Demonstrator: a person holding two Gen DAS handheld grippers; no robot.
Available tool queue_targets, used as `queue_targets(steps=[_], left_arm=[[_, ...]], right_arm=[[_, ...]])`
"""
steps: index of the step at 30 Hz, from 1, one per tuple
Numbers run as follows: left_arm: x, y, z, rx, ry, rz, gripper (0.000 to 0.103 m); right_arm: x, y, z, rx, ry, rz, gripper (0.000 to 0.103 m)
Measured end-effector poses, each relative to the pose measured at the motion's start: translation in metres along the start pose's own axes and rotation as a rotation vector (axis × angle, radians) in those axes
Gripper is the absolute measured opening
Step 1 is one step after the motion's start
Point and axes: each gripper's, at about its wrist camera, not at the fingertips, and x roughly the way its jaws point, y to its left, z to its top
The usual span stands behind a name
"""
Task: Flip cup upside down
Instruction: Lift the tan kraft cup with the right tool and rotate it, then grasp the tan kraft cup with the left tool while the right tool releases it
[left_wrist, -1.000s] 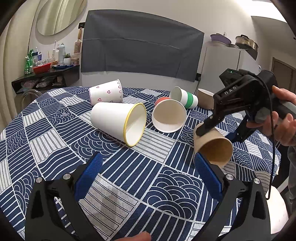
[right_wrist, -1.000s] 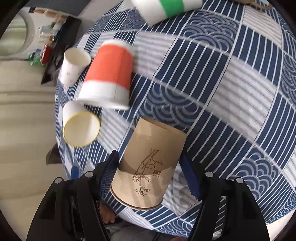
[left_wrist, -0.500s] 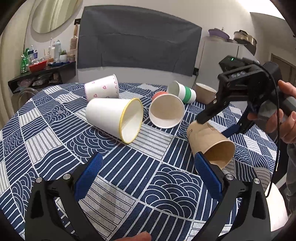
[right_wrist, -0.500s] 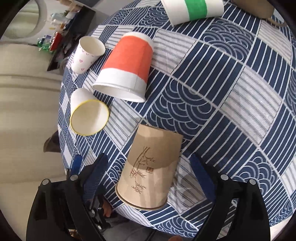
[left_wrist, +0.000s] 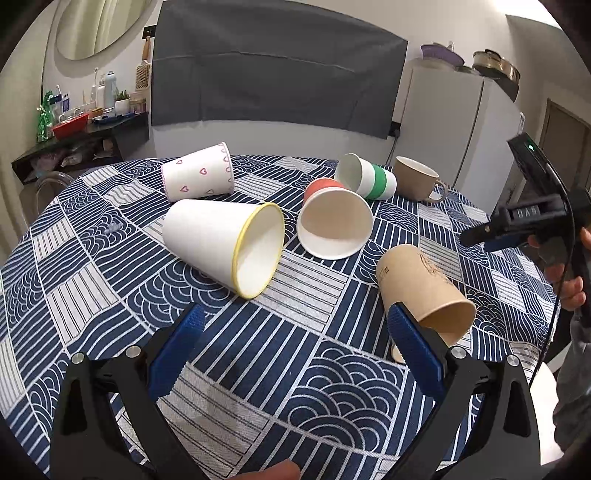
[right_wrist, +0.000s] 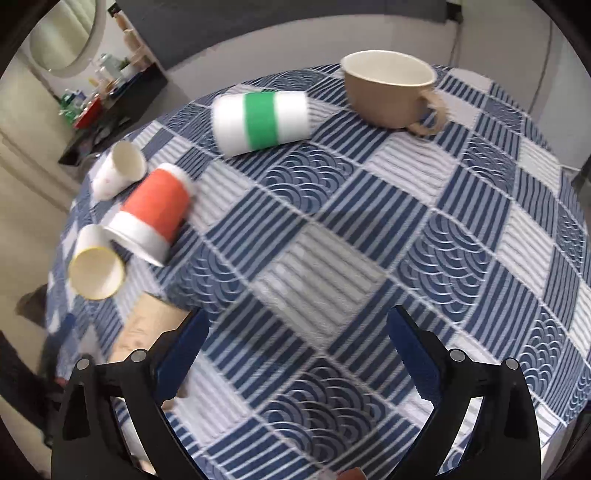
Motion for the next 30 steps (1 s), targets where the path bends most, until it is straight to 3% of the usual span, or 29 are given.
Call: queue_targets(steps=[10, 15, 30], left_arm=[[0.008, -0.043, 0.052, 0.081, 0.164, 0.051, 0.097], [0.027, -0.064, 0.07, 0.063, 0.293, 0.014, 0.097], [0.093, -0.096, 0.07, 0.129, 0.591, 0.078, 0.097]], right_arm=[[0.019, -0.024, -0.028, -0.041, -0.057, -0.009, 0.093], [0.007, -0.026, -0.043, -0.061, -0.114, 0.002, 0.093], [0.005, -0.027, -0.06, -0.074, -0.143, 0.147, 0.095]])
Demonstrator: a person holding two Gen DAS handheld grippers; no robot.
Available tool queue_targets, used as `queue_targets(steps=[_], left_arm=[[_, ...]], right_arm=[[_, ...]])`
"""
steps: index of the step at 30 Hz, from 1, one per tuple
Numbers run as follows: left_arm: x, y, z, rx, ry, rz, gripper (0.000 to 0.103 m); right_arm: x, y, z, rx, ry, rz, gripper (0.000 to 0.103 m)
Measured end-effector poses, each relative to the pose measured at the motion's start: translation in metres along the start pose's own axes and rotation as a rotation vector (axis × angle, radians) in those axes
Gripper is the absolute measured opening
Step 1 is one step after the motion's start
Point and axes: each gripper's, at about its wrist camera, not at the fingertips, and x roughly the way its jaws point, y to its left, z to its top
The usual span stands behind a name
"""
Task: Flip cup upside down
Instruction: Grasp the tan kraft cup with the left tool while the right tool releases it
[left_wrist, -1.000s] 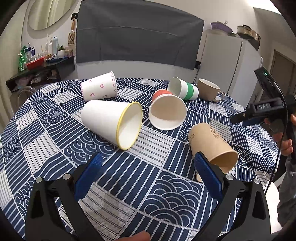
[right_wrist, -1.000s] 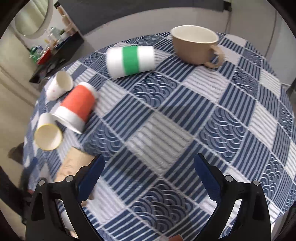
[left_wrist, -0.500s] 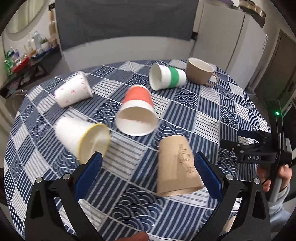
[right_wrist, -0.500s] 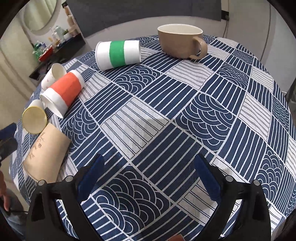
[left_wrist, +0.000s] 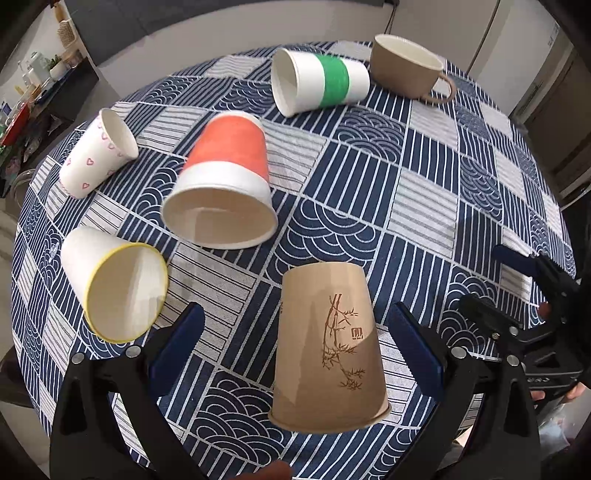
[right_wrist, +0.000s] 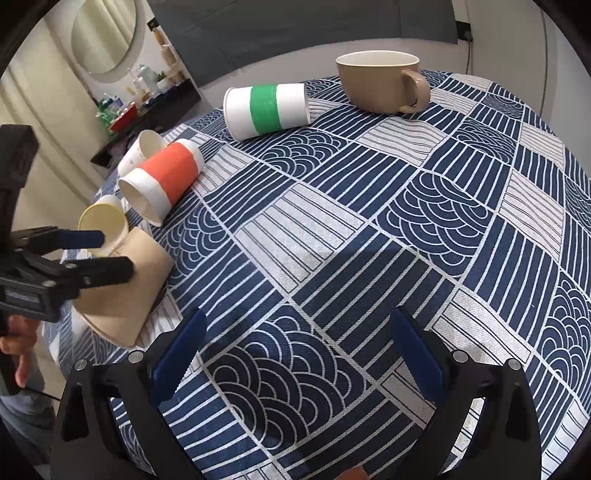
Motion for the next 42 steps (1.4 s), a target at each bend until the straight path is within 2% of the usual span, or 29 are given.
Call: queue_targets(steps=[7, 15, 21, 24, 25, 27, 32, 37, 42], left_arm=[[0.021, -0.006, 0.011, 0.012, 0.071, -0.021, 0.097], [0.038, -0.01, 0.022, 0.035, 0.142, -0.016, 0.096], [0.041, -0.02, 0.029, 0.082, 0.169, 0.03, 0.082], [0.039, -0.022, 0.031, 0.083, 0.163, 0.018, 0.068], [0.038, -0.022, 0.032, 0.083, 0.164, 0.011, 0.056], [0.038, -0.021, 0.032, 0.073, 0.166, -0.002, 0.057], [0.026, -0.012, 0.03, 0.034, 0.12, -0.043, 0.056], [0.0, 0.0, 0.026, 0.006, 0.024, -0.021, 0.056], [-0.006, 0.014, 0.031, -0.036, -0.056, 0.007, 0.056]], right_arm=[[-0.01, 0.008, -0.004, -0.043, -0.058, -0.062, 0.095], [-0.012, 0.007, -0.008, -0.043, -0.064, -0.062, 0.095], [-0.016, 0.006, -0.009, -0.039, -0.076, -0.065, 0.095], [-0.016, 0.006, -0.009, -0.039, -0.077, -0.063, 0.095], [-0.016, 0.006, -0.009, -0.04, -0.076, -0.06, 0.095], [-0.017, 0.006, -0.009, -0.042, -0.078, -0.061, 0.095], [-0.019, 0.006, -0.009, -0.04, -0.085, -0.067, 0.095], [-0.022, 0.008, -0.01, -0.039, -0.092, -0.069, 0.095], [-0.023, 0.014, -0.011, -0.053, -0.096, -0.072, 0.095]])
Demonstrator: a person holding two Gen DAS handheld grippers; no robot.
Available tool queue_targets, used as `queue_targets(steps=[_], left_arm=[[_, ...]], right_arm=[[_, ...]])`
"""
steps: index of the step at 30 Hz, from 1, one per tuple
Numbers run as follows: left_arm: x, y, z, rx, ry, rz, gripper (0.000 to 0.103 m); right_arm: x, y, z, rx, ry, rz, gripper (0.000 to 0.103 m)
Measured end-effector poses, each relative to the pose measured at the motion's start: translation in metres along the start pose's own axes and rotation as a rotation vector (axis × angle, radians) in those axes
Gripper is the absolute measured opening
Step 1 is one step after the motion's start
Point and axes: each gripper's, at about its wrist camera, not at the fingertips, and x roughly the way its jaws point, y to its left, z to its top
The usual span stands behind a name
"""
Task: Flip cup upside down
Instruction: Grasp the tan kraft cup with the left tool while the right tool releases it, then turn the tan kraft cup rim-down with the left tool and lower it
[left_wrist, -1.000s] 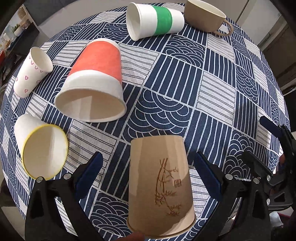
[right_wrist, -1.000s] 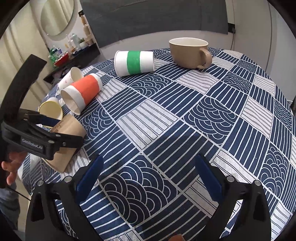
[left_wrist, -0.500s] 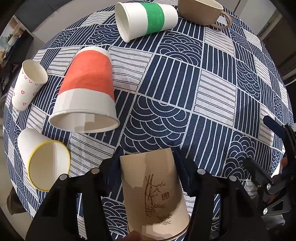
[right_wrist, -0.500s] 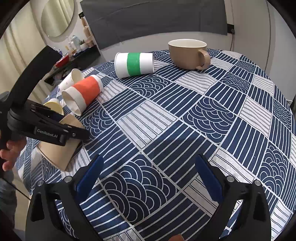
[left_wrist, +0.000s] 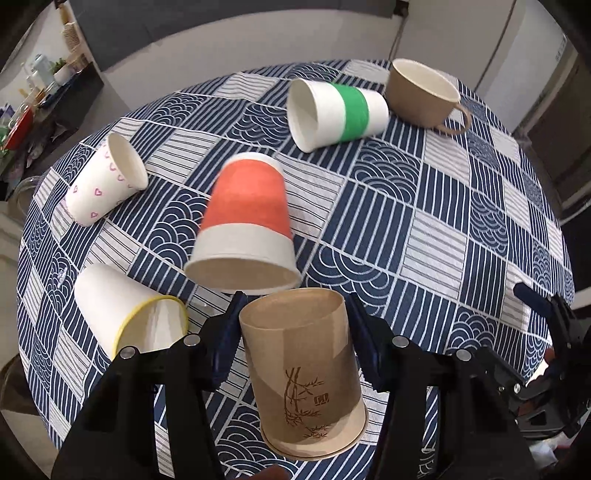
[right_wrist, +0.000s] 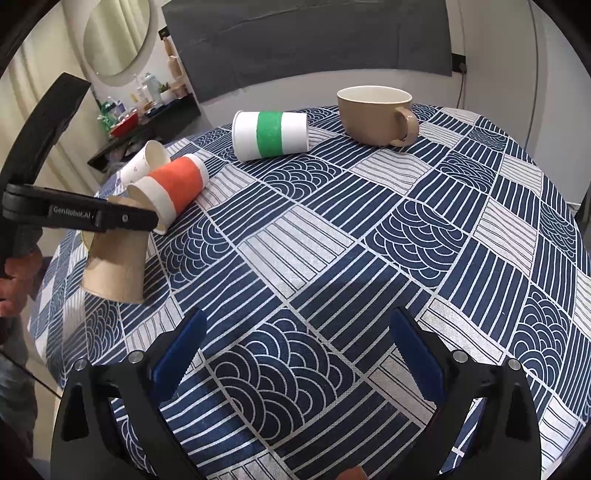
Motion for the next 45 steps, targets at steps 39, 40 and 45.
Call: queue_targets(steps=[39, 40, 45], left_arm=[[-0.043, 0.009, -0.097, 0.052, -0.49, 0.214, 0.066], [-0.045, 0.01, -0.098, 0.051, -0.494, 0.211, 0.069], [-0.052, 0.013, -0.103, 0.04, -0.52, 0.196, 0.084]], right_arm=[[0.004, 0.016, -0.006, 0.03, 0.001, 0.008, 0.095], [0.003, 0.016, -0.006, 0.03, -0.003, 0.007, 0.095], [0.0, 0.024, -0.005, 0.017, -0.014, 0.003, 0.095]])
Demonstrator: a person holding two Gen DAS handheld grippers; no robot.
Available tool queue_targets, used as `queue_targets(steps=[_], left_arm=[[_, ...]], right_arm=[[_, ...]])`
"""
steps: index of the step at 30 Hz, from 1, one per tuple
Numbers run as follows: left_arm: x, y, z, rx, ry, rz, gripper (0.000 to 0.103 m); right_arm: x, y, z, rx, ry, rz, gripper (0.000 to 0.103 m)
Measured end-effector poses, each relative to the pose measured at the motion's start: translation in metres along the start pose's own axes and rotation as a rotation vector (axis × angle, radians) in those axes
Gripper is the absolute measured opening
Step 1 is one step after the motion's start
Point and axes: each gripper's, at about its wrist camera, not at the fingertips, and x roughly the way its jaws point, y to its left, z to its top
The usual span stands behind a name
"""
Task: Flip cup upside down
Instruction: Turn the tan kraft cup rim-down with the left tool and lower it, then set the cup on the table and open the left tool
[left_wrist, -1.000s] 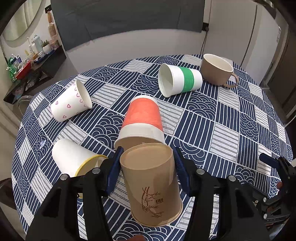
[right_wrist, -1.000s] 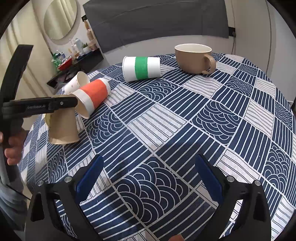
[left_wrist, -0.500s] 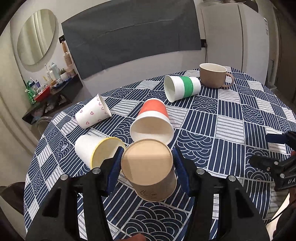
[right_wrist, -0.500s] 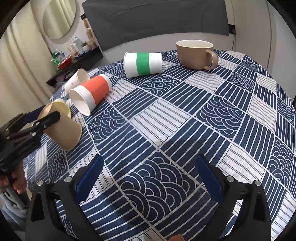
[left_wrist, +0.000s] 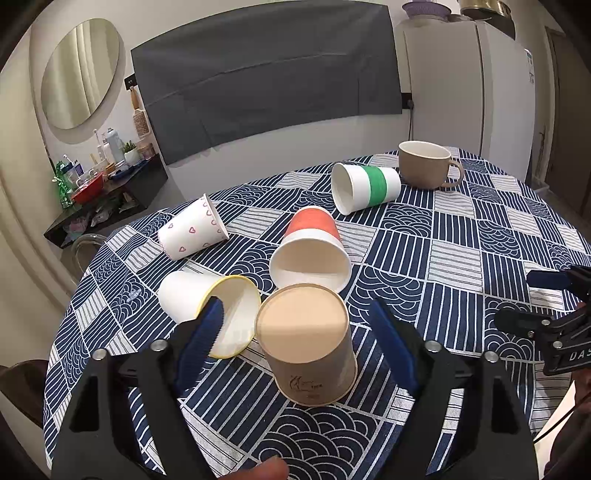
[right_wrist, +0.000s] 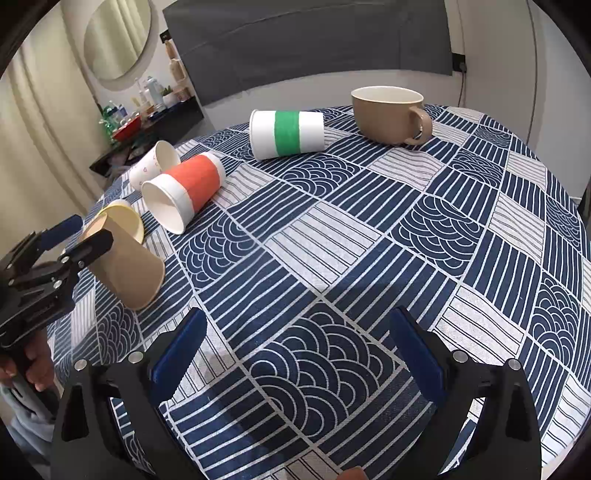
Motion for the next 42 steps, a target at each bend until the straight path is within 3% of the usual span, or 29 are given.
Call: queue_targets(steps=[4, 9, 22, 31, 40, 42], left_arm=[[-0.01, 0.0, -0.004, 0.024, -0.033, 0.026, 0.094], [-0.022, 0.003, -0.015, 0.049, -0.059, 0.038, 0.095], [-0.045, 0.029, -0.054, -0.042, -0.093, 0.042, 0.097], [-0.032, 0.044, -0.085, -0.105, -0.053, 0.05, 0.097], [-0.023, 0.057, -0.104, -0.173, -0.07, 0.052, 0.097], [-0.023, 0.061, -0.106, -0.193, -0.069, 0.009, 0.097]], right_arm=[[0.002, 0.011, 0.0, -0.025, 0.004, -0.005, 0.095], [0.0, 0.025, -0.003, -0.048, 0.005, -0.003, 0.095], [-0.006, 0.061, -0.024, -0.12, -0.039, -0.032, 0.095], [0.006, 0.071, -0.038, -0.117, -0.089, -0.012, 0.095], [0.003, 0.077, -0.046, -0.124, -0.224, -0.044, 0.095], [0.002, 0.079, -0.047, -0.132, -0.242, -0.053, 0.095]])
